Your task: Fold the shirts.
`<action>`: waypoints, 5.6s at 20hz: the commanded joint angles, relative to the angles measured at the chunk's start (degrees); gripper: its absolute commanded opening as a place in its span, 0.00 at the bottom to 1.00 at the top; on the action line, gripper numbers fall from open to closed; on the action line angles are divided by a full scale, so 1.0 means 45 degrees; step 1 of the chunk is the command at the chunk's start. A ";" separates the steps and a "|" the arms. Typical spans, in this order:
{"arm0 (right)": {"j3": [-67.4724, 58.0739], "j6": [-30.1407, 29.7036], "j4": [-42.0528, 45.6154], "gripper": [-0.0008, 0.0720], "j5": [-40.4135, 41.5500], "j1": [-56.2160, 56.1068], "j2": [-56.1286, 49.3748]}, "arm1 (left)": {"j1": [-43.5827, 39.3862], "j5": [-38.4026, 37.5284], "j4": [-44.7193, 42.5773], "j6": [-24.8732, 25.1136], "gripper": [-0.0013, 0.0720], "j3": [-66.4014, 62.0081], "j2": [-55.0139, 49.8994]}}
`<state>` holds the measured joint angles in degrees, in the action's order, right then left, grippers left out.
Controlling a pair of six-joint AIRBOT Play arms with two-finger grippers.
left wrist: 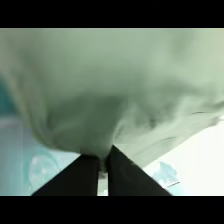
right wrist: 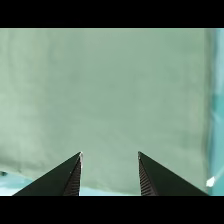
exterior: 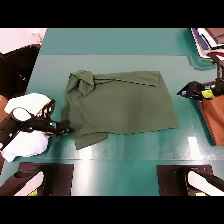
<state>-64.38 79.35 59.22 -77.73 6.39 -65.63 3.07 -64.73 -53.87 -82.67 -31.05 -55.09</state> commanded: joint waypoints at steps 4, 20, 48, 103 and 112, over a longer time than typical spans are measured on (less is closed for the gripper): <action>0.3050 0.0015 0.1841 0.78 -0.0874 0.2098 -0.0005 | -0.0049 -0.0267 0.0015 0.0044 0.06 -0.3099 0.0010; 0.4075 -0.0233 -0.0291 0.04 0.3283 -0.0612 -0.1885 | -0.0049 -0.0612 0.0015 0.0029 0.06 -0.3905 0.0010; -0.7456 0.0719 0.0539 0.04 -0.1545 0.1443 0.0019 | -0.0049 -0.1919 -0.2278 -0.1875 0.06 -1.3663 -0.1389; 0.0272 -0.0029 0.2040 0.55 0.1248 -0.1166 0.0092 | -0.0131 0.0126 -0.0180 -0.1710 0.85 0.2798 0.2123; 0.1001 -0.0029 0.2098 0.55 -0.0141 -0.0238 0.0233 | -0.0131 -0.0651 0.0126 -0.1200 0.06 0.1938 0.2487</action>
<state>-62.08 79.20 68.51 -74.30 2.90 -65.06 2.46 -64.45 -52.34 -89.12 -20.18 -45.04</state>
